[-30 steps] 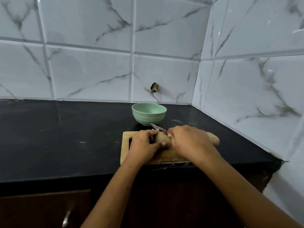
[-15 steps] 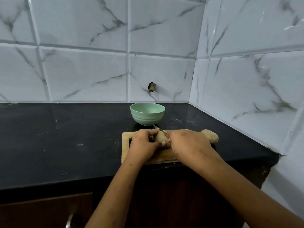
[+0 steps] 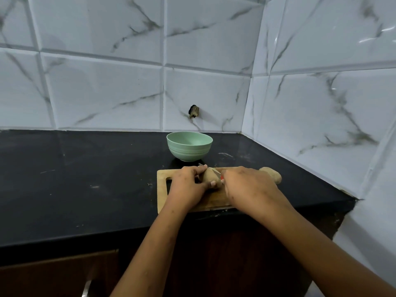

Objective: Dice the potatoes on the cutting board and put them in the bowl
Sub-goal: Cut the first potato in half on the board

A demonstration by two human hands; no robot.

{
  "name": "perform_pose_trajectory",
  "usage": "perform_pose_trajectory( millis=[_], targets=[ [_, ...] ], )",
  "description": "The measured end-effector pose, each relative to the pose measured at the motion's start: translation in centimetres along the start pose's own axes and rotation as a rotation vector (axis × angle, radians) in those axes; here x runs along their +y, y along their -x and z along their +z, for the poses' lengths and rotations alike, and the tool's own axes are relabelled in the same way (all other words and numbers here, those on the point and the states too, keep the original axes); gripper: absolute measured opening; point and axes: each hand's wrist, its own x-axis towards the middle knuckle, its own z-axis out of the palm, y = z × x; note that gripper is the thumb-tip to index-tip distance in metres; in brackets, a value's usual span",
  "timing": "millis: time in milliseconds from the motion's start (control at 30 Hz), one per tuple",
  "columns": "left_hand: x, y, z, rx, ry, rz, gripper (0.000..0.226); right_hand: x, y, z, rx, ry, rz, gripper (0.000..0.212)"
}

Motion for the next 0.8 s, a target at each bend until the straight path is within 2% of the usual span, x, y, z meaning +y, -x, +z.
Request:
perform_pose_trajectory(
  millis=[300, 633, 800],
  targets=[
    [-0.2, -0.1, 0.2, -0.010, -0.028, -0.023, 0.058, 1.6, 3.6, 0.3, 0.007, -0.099, -0.059, 0.025],
    [0.1, -0.2, 0.4, 0.024, -0.158, -0.017, 0.055, 1.7, 1.0, -0.8, -0.111, -0.082, 0.034, 0.021],
    [0.6, 0.4, 0.0, 0.009, -0.204, -0.012, 0.055, -1.2, 0.5, 0.2, -0.063, -0.044, 0.011, 0.026]
  ],
)
